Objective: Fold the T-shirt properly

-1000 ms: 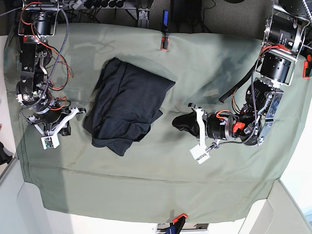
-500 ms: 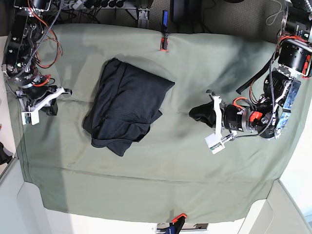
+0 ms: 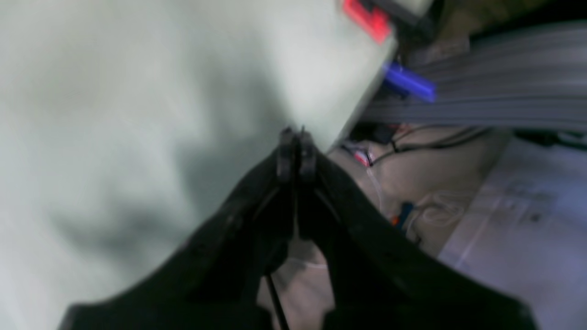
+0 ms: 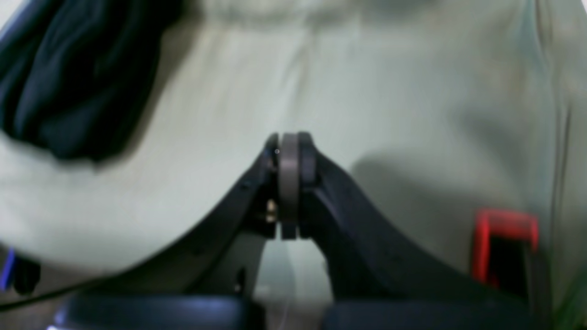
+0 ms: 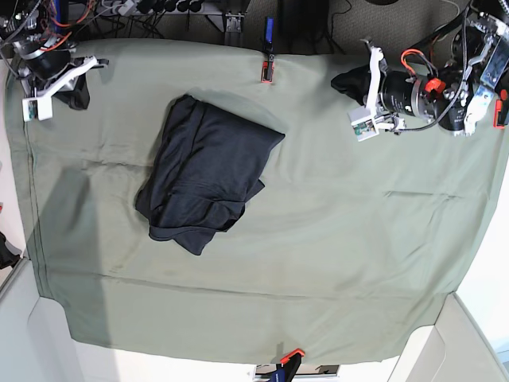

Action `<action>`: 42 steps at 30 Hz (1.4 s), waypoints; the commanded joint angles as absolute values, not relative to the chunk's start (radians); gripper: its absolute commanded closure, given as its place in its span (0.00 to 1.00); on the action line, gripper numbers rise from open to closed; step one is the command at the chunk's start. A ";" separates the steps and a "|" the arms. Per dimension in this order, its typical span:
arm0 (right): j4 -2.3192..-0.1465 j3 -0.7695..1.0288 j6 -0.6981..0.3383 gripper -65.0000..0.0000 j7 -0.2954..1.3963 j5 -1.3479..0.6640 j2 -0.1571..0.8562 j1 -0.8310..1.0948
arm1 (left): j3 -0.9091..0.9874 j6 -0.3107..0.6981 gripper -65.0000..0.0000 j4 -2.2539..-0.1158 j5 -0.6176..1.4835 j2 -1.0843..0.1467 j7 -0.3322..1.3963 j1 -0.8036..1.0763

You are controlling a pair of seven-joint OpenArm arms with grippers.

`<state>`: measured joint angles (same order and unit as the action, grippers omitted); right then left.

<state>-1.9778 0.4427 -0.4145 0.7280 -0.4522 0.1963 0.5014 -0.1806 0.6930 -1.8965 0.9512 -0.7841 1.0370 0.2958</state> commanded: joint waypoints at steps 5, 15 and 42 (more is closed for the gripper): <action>-2.084 0.464 -0.427 1.00 0.715 -0.522 0.207 0.651 | -0.021 0.698 0.97 -1.975 0.968 -0.791 1.018 0.472; -2.101 0.463 -0.427 1.00 0.741 -0.525 0.207 0.871 | 0.099 0.698 0.97 -1.963 0.899 -0.667 0.989 0.745; -1.218 0.044 -0.341 1.00 0.802 -0.355 0.207 0.637 | -0.015 0.481 1.00 -0.987 0.422 -0.434 0.816 0.506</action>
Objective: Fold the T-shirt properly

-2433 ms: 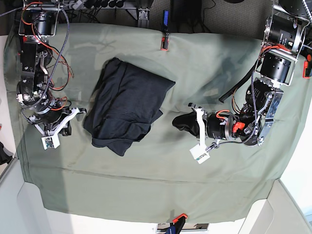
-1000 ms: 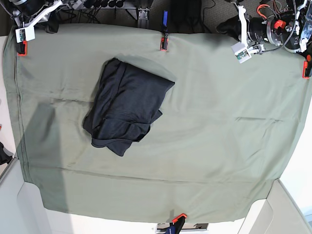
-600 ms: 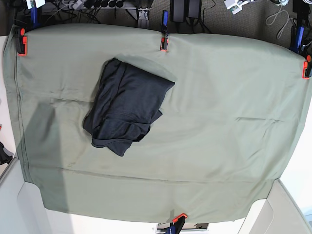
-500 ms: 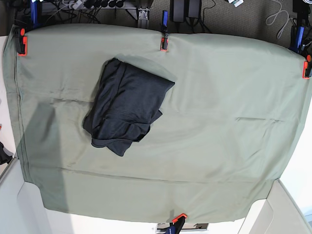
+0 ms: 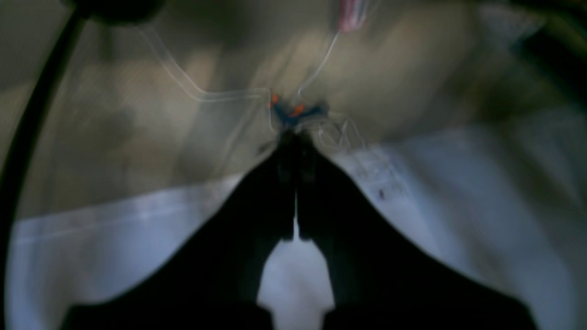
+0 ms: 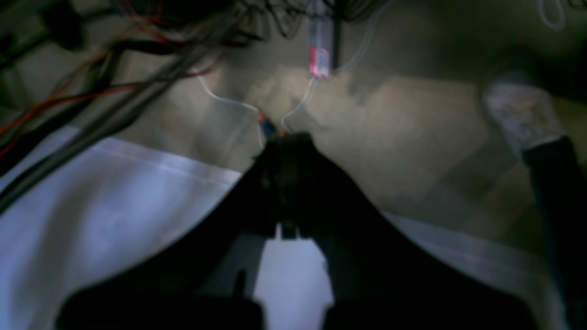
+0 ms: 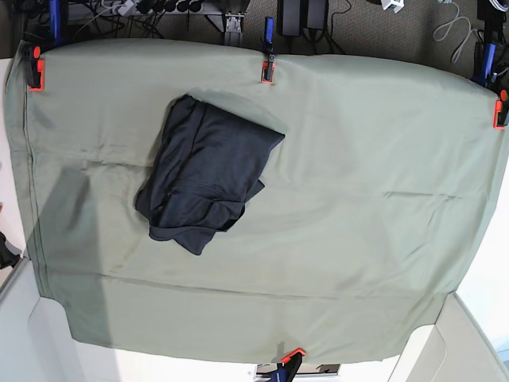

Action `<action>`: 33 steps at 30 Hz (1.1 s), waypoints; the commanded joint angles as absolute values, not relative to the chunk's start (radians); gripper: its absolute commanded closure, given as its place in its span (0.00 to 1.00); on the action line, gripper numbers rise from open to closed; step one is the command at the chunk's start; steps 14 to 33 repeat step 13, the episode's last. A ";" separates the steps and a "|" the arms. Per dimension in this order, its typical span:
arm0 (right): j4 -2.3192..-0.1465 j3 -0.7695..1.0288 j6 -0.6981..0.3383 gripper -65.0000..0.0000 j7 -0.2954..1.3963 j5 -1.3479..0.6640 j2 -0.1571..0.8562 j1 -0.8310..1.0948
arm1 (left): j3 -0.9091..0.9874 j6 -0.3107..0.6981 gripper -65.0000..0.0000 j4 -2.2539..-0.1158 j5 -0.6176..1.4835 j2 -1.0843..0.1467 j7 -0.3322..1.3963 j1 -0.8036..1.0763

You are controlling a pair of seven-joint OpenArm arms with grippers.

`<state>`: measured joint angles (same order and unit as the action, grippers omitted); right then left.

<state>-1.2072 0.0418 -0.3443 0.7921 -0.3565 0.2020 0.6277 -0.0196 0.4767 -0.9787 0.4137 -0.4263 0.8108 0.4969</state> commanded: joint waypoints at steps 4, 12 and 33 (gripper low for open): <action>-1.043 -0.004 -0.319 1.00 0.835 -0.286 0.202 0.492 | -0.231 0.414 1.00 -0.809 0.407 -0.427 0.748 0.340; -0.913 -0.006 -0.318 1.00 0.895 -0.269 0.196 0.288 | -0.459 0.381 1.00 -0.493 0.406 -0.296 0.670 0.113; -0.913 -0.006 -0.318 1.00 0.895 -0.269 0.194 0.273 | -0.459 0.380 1.00 -0.475 0.406 -0.281 0.664 0.101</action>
